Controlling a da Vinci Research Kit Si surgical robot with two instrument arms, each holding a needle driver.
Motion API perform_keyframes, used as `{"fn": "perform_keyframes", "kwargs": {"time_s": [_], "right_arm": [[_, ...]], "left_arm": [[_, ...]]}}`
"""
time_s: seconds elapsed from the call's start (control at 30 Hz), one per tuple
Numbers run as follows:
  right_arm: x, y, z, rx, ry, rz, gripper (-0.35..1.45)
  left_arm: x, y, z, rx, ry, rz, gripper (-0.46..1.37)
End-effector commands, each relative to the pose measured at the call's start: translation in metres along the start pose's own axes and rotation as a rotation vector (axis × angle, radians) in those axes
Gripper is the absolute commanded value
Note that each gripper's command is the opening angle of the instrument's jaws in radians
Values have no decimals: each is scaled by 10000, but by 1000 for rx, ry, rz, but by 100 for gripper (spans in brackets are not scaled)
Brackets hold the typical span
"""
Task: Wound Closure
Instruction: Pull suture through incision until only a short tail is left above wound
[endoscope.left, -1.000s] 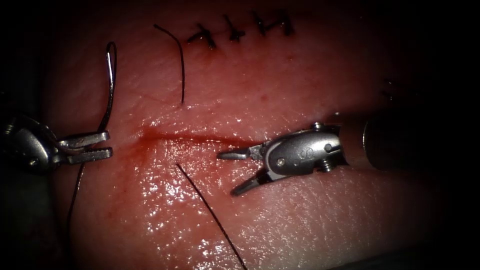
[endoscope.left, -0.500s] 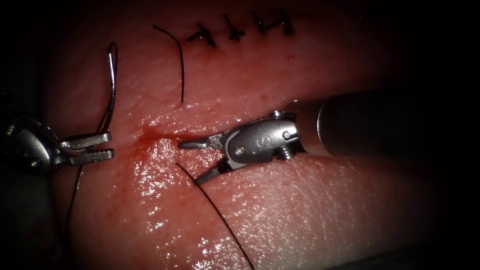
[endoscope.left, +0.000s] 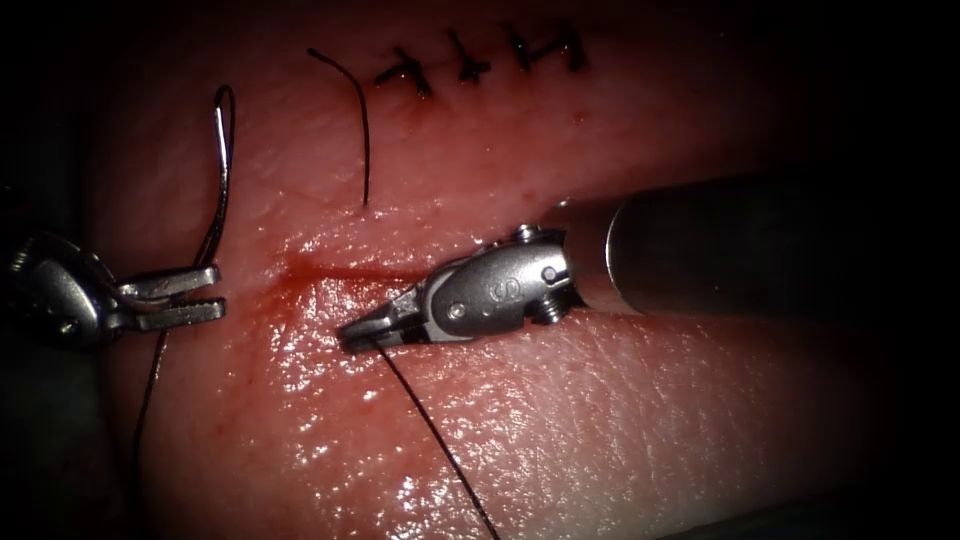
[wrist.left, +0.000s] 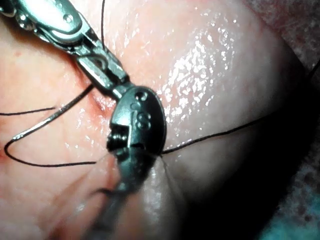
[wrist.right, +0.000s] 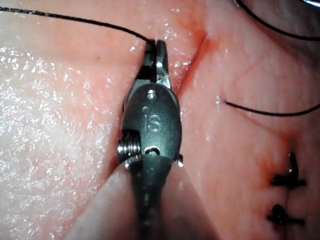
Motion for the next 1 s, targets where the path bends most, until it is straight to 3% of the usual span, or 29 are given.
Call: {"fn": "perform_keyframes", "kwargs": {"time_s": [0.03, 0.23, 0.57, 1.0], "right_arm": [[1, -2, -1, 0, 1, -1, -35], [12, -17, 0, 19, 12, -15, -35], [43, -56, 14, 126, -5, -62, -35], [59, -86, 20, 175, 9, -54, -35]], "left_arm": [[0, 0, 0, -3, 0, 0, -35], [-2, 0, 0, -3, 1, 7, -35], [-2, 0, 0, -3, 1, 7, -35], [-2, -1, 0, -3, 1, 6, -35]]}}
